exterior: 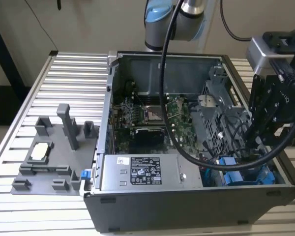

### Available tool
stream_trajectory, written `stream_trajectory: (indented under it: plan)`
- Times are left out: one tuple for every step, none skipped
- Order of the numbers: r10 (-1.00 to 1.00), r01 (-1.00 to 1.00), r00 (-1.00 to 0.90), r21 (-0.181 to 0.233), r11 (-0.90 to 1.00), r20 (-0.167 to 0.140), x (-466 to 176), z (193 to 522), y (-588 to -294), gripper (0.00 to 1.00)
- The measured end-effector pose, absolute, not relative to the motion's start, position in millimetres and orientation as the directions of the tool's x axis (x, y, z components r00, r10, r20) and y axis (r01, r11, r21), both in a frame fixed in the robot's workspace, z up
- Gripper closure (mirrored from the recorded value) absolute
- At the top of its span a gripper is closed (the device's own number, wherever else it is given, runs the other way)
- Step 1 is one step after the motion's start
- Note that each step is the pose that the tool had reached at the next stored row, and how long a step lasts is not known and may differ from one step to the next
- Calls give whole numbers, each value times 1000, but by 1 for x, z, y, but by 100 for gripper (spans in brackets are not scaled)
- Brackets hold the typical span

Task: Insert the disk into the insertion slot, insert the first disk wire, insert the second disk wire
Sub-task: 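Insert the second disk wire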

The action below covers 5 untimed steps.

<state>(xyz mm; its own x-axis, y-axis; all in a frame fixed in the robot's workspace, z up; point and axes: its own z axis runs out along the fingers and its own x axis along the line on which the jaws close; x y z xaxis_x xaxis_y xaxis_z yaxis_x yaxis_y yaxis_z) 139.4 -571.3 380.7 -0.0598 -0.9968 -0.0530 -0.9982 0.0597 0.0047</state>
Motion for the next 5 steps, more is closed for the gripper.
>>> stream_trajectory:
  plan:
    - [-997, -998, -60, 5, 60, -53, 139, 381, -571, 76]
    - [-997, -998, -60, 5, 60, -53, 139, 381, -571, 76]
    - [-997, -998, -60, 5, 60, -53, 139, 381, -571, 76]
    - [-997, -998, -60, 5, 60, -53, 139, 381, -571, 76]
    - [-997, -998, -60, 5, 60, -53, 139, 381, -571, 76]
